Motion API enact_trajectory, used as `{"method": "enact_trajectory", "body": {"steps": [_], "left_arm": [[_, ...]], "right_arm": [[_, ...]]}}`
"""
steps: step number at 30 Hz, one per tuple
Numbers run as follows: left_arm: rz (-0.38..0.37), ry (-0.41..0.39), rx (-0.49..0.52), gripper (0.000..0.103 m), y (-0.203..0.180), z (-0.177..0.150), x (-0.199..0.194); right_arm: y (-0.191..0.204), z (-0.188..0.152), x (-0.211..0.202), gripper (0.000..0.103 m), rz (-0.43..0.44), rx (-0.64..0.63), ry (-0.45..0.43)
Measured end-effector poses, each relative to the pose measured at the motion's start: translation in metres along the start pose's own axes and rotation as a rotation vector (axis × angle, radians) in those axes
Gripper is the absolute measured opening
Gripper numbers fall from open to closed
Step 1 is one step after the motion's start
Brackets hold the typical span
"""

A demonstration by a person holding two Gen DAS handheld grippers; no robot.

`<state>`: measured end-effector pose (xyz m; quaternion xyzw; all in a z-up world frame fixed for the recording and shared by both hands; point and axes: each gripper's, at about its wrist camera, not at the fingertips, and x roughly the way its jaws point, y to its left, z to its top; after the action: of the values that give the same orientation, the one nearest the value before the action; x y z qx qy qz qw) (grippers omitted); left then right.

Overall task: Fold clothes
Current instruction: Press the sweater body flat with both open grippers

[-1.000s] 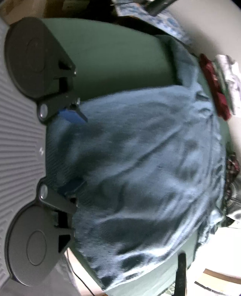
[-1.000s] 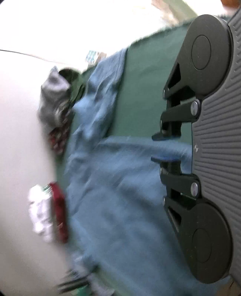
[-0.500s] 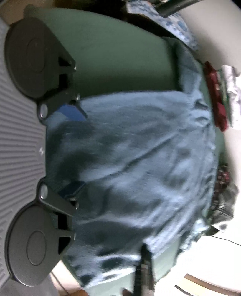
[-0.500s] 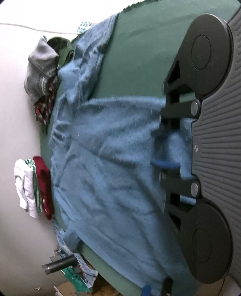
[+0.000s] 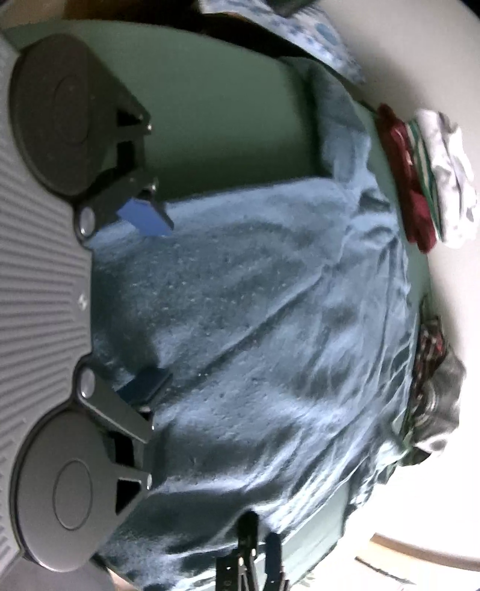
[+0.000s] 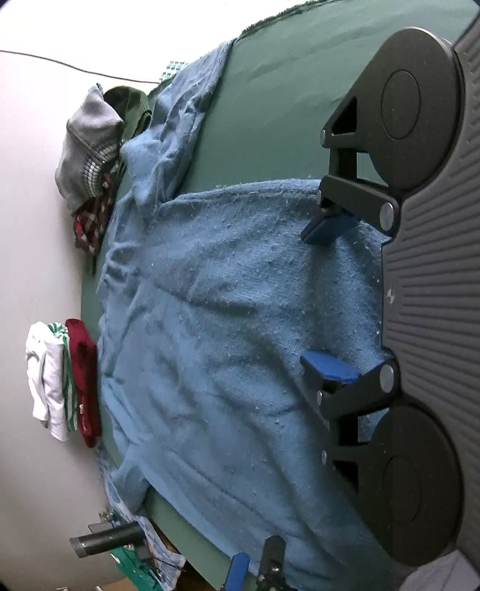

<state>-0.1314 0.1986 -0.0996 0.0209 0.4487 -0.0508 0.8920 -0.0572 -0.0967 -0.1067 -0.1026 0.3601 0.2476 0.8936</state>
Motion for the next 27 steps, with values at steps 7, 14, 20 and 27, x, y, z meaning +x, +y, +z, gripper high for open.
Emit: {"method": "enact_trajectory", "body": {"steps": [7,14,20,27], "left_arm": [[-0.091,-0.149,-0.051,0.090,-0.013,0.028,0.013],[0.011,-0.158,0.041,0.093,-0.050,0.023,0.044],[0.050,-0.180,-0.049,0.102,-0.055,0.021,0.051],[0.075,-0.202,-0.077,0.102,-0.061,0.019,0.051]], "right_arm": [[0.013,-0.003,0.004,0.077,-0.070,0.072,-0.047],[0.014,0.000,0.012,0.100,-0.141,0.094,-0.038],[0.001,0.006,0.020,0.103,-0.049,0.052,-0.033],[-0.018,0.002,0.010,0.063,0.071,-0.060,-0.090]]}}
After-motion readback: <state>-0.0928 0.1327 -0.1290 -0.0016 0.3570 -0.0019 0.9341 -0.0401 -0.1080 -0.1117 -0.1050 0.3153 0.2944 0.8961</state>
